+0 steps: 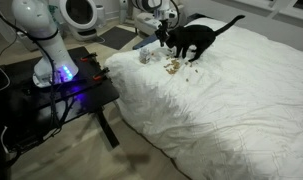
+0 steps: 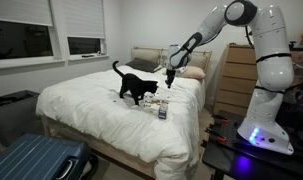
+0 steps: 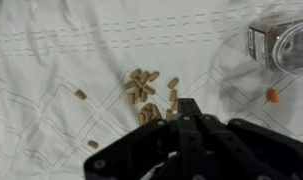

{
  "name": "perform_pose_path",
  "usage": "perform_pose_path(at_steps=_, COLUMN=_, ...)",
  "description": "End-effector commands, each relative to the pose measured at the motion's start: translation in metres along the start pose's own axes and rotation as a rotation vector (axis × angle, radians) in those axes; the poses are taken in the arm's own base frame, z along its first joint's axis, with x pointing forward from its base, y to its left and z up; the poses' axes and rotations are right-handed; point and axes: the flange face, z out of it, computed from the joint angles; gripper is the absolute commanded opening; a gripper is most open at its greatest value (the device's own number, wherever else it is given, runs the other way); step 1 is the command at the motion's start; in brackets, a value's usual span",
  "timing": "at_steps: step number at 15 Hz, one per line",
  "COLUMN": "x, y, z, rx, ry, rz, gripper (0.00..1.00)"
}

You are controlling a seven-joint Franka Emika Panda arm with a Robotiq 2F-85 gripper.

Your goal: Pick some objects from the bed and put them in the clear bottle

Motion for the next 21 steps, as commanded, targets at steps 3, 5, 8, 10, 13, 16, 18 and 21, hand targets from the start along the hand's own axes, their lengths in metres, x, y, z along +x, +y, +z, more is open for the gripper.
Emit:
perform_pose_path(at_steps=3, x=0.012, y=0.016, z=-0.011, rx=0.052, ry=0.027, rz=0.026, gripper=0.0)
perform_pose_path(at_steps=5, x=0.015, y=0.02, z=-0.013, rx=0.072, ry=0.031, rz=0.045, gripper=0.0)
perform_pose_path(at_steps=8, x=0.016, y=0.027, z=-0.012, rx=0.094, ry=0.026, rz=0.071, gripper=0.0)
perform_pose_path(at_steps=10, x=0.017, y=0.032, z=-0.007, rx=0.115, ry=0.003, rz=0.083, gripper=0.26)
perform_pose_path(at_steps=13, x=0.016, y=0.037, z=0.002, rx=0.123, ry=-0.026, rz=0.102, gripper=0.41)
perform_pose_path(at_steps=16, x=0.018, y=0.042, z=0.012, rx=0.123, ry=-0.042, rz=0.111, gripper=0.62)
perform_pose_path(at_steps=18, x=0.021, y=0.045, z=0.021, rx=0.112, ry=-0.052, rz=0.113, gripper=0.78)
perform_pose_path(at_steps=21, x=0.026, y=0.048, z=0.036, rx=0.098, ry=-0.057, rz=0.116, gripper=0.99)
